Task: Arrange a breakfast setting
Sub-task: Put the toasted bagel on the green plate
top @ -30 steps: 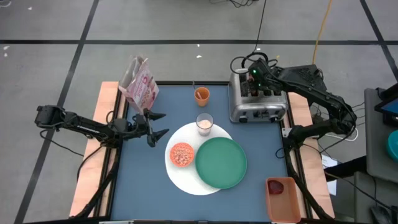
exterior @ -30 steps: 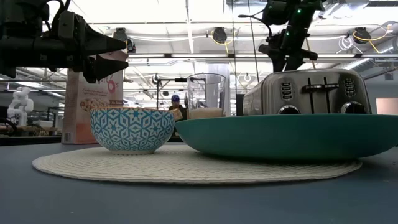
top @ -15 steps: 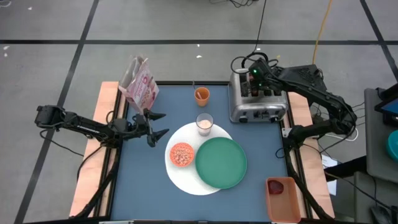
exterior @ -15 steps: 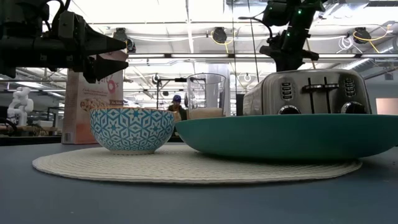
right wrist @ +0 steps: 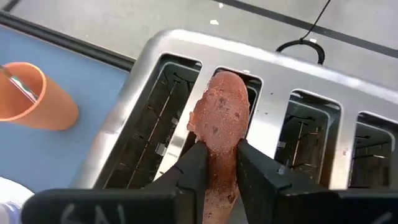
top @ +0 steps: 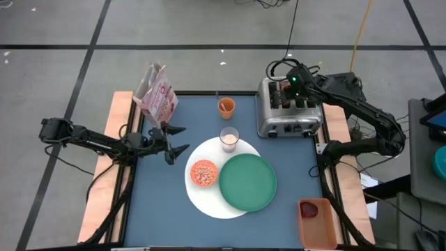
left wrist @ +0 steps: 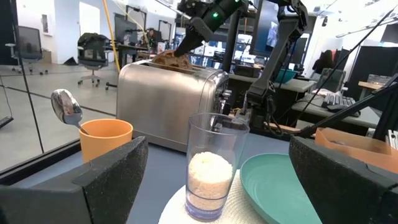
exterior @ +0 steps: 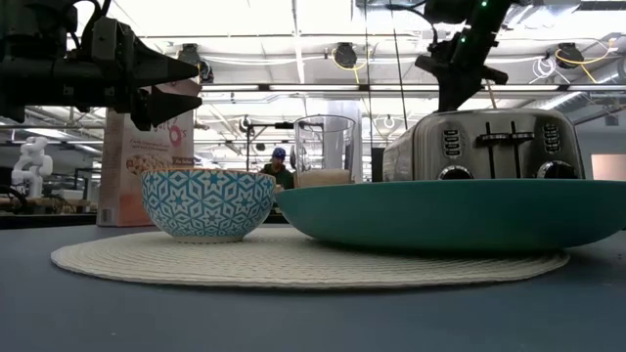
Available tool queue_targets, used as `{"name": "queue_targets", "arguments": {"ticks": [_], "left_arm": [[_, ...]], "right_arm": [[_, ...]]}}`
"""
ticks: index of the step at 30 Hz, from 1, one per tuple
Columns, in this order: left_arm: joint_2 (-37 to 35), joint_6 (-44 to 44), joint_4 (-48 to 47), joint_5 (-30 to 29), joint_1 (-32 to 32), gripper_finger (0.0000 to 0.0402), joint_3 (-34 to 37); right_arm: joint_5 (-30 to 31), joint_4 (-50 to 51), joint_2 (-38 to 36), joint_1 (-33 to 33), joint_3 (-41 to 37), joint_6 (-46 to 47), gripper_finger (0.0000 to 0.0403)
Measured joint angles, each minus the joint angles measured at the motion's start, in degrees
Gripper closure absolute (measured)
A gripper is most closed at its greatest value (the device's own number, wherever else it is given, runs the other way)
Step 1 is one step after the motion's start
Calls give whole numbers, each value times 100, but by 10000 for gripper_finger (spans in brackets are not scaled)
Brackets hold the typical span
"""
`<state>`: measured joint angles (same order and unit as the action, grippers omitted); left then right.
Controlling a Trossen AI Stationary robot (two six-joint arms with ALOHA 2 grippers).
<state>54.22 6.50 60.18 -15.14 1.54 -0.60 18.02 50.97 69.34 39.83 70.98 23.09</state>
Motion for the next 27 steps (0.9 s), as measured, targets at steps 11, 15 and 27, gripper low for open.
{"name": "queue_targets", "arguments": {"ticks": [11, 15, 27], "left_arm": [[0, -2, 0, 0, 0, 11, 0], [0, -2, 1, 0, 0, 11, 0], [0, -4, 2, 2, 0, 11, 0]], "right_arm": [[-8, -263, -852, -2, 0, -7, 335], [-27, -365, -1211, -3, 0, -7, 335], [-1413, -881, -2058, -13, 4, 22, 335]]}}
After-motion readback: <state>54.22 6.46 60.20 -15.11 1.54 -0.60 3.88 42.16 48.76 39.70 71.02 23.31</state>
